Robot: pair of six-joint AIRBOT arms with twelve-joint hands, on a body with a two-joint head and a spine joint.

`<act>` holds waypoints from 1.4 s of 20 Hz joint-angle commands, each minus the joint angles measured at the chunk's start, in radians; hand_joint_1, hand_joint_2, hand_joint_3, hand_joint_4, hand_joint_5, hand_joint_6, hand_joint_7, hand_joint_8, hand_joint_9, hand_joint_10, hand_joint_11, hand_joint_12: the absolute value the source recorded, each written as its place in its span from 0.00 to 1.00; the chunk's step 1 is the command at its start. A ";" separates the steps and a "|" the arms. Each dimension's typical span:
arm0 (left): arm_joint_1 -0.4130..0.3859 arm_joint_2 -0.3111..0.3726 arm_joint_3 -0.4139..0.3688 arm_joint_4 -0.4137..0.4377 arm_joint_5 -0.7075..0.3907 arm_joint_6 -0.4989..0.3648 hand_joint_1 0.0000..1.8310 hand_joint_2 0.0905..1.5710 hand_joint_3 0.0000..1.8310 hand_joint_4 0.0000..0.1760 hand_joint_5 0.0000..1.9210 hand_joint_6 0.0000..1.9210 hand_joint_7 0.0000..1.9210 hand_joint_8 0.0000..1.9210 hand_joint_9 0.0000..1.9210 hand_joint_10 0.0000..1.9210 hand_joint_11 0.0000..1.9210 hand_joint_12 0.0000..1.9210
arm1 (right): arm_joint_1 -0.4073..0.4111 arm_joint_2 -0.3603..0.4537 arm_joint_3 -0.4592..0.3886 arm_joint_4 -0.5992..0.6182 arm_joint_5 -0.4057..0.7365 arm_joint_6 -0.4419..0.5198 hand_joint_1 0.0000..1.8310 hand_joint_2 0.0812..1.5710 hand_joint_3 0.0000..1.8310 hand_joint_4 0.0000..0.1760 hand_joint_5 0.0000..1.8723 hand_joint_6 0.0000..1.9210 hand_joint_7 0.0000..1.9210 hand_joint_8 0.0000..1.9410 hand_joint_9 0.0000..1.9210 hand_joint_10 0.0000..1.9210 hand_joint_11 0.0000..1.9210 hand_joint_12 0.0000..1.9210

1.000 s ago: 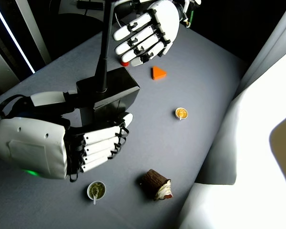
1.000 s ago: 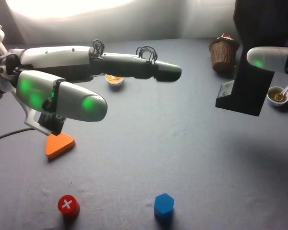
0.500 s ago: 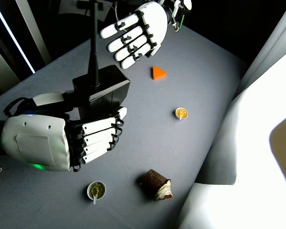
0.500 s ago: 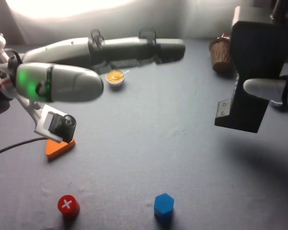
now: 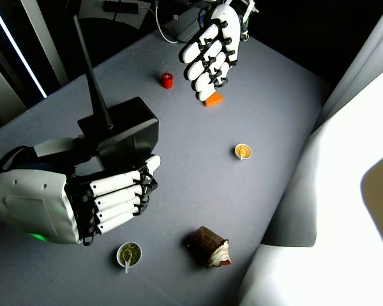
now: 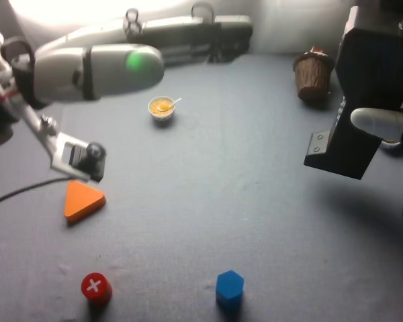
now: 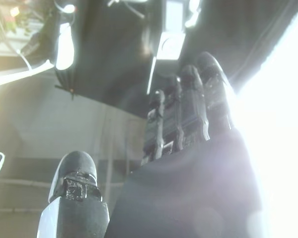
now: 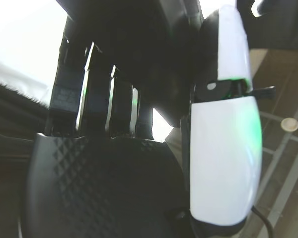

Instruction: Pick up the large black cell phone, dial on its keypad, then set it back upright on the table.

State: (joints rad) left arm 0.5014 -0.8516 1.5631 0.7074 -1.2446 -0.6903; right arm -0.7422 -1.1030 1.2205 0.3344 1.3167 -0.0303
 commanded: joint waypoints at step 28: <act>-0.060 0.034 -0.034 -0.105 0.008 -0.057 0.00 0.72 0.00 0.07 0.07 0.00 0.11 0.00 0.09 0.00 0.00 0.20 | -0.087 -0.017 0.086 -0.017 0.159 0.045 0.68 0.71 0.00 0.00 0.51 0.46 0.50 0.63 0.56 0.48 0.57 0.64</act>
State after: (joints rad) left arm 0.4671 -0.8165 1.5322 0.6735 -1.1450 -0.7380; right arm -0.8326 -1.1282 1.2995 0.3065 1.3262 -0.0040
